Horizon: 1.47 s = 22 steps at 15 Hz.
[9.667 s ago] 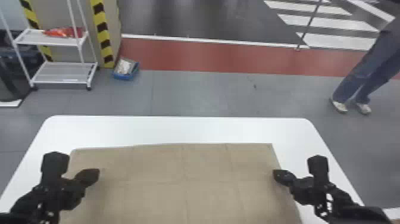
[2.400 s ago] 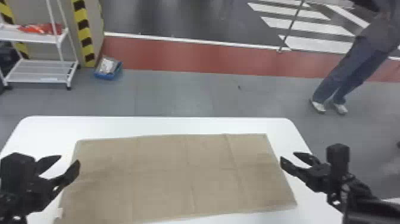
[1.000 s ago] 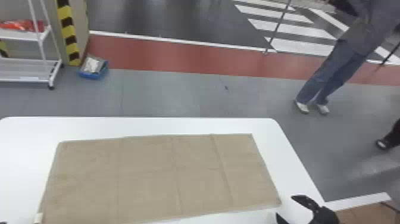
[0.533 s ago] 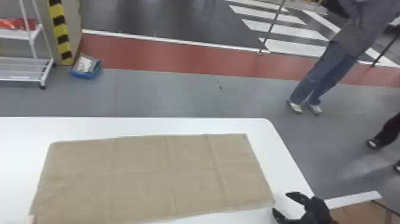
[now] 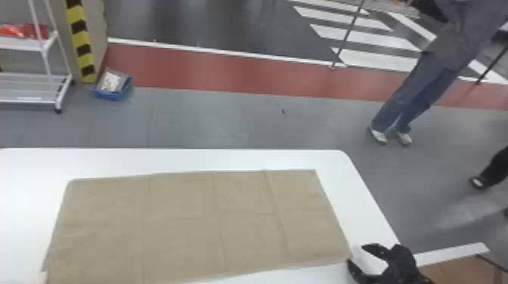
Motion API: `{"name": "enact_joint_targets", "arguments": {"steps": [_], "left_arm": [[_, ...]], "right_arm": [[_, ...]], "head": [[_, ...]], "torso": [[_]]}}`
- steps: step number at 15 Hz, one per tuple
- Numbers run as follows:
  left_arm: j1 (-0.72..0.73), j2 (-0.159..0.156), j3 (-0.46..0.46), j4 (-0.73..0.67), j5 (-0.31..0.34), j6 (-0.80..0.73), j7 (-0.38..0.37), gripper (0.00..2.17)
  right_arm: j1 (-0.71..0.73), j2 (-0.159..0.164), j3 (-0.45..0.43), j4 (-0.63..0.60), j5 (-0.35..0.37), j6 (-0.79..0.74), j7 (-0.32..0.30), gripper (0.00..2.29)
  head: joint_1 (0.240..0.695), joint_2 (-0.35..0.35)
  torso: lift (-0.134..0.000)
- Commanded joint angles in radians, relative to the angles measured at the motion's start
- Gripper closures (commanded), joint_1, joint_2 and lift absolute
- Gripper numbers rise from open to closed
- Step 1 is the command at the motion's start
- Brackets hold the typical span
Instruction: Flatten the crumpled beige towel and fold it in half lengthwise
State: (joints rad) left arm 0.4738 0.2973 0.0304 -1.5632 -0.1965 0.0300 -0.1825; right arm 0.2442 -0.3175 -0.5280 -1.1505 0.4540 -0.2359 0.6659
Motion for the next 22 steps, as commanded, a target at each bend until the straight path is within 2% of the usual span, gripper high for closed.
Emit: {"name": "enact_joint_targets", "arguments": {"steps": [1, 3, 8, 12, 13, 16, 18, 20, 21, 22], "left_arm": [[0.014, 0.005, 0.005, -0.011, 0.008, 0.0, -0.006, 0.17], [0.043, 0.019, 0.019, -0.041, 0.046, 0.0, -0.035, 0.17], [0.055, 0.013, 0.036, -0.083, 0.131, 0.046, -0.132, 0.22], [0.034, 0.005, 0.026, -0.066, 0.129, 0.092, -0.147, 0.35], [0.029, 0.003, 0.023, -0.057, 0.121, 0.092, -0.144, 0.51], [0.025, -0.001, 0.023, -0.054, 0.111, 0.107, -0.147, 0.54], [0.025, 0.0, 0.023, -0.055, 0.111, 0.11, -0.149, 0.78], [0.026, -0.001, 0.023, -0.06, 0.112, 0.114, -0.149, 1.2], [0.031, 0.0, 0.023, -0.066, 0.112, 0.114, -0.149, 1.34], [0.034, 0.002, 0.023, -0.071, 0.112, 0.114, -0.15, 1.36]], "right_arm": [[-0.002, 0.0, 0.0, 0.0, 0.0, 0.008, 0.001, 0.48], [-0.002, 0.0, 0.0, 0.0, 0.0, 0.008, 0.001, 0.48], [0.0, 0.002, -0.001, 0.005, 0.0, 0.008, 0.0, 0.48], [0.001, -0.002, -0.009, 0.005, -0.002, 0.008, 0.0, 0.48], [0.001, -0.002, -0.01, 0.005, -0.003, 0.005, 0.0, 0.48], [0.001, -0.002, -0.01, 0.005, -0.005, 0.002, 0.0, 0.48], [0.001, -0.002, -0.01, 0.006, -0.005, 0.005, 0.0, 0.48], [0.001, -0.002, -0.01, 0.005, -0.005, 0.005, 0.0, 0.48], [0.001, -0.002, -0.01, 0.005, -0.005, 0.005, 0.0, 0.48], [0.001, -0.002, -0.012, 0.005, -0.005, 0.005, 0.0, 0.48]], "head": [[0.695, -0.299], [0.695, -0.3], [0.695, -0.321], [0.695, -0.336], [0.695, -0.338], [0.695, -0.342], [0.695, -0.343], [0.695, -0.343], [0.695, -0.343], [0.695, -0.344]], "torso": [[0.0], [0.0], [0.0], [0.0], [0.0], [0.0], [0.0], [0.0], [0.0], [0.0]]}}
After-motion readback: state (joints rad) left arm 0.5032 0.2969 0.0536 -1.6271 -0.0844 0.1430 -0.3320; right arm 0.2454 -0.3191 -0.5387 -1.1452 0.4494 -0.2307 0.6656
